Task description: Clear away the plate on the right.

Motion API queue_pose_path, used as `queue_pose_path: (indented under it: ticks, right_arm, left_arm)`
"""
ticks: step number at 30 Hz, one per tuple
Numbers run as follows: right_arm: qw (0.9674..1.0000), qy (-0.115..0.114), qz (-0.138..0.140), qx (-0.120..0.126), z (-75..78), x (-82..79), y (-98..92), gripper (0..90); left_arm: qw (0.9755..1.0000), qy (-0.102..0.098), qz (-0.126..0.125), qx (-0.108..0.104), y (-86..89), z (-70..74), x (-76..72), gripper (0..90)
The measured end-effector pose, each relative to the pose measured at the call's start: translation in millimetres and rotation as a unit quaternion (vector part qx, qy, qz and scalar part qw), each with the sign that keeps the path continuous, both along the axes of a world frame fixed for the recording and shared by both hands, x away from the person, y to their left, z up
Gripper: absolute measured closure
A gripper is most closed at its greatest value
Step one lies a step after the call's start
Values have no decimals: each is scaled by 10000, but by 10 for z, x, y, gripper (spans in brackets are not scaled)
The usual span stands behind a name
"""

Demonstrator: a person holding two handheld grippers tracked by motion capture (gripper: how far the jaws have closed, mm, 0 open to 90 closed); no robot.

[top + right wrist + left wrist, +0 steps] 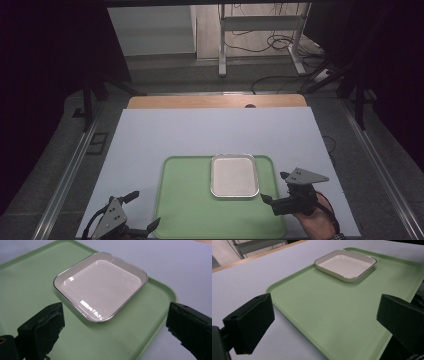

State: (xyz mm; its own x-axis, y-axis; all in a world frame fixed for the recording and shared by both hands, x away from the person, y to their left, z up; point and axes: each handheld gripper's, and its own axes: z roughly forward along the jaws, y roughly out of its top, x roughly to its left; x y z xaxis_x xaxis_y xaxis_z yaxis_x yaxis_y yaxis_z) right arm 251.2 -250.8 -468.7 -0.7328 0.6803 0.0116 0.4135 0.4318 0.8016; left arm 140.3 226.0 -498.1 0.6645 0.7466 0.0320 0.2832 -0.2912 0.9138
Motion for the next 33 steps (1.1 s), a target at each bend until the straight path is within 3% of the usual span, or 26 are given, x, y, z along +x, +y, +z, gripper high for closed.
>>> queue_pose_path:
  ticks: [7,17,27,33]
  right_arm:
    - [10000,-31,-39,-26,-1,-31,-60,0]
    - [9995,-68,-13,-322,-12,-84,-170,0]
    - [9999,-43,-134,-40,4,-153,-303,0]
    - [9997,-66,-226,-34,4,-192,-364,0]
  left_arm:
    - [10000,-1,0,1,0,0,-2,13]
    - [10000,-1,1,7,-1,0,-3,13]
    - [10000,1,4,9,-2,0,-2,13]
    - [10000,3,6,5,-1,-1,-2,13]
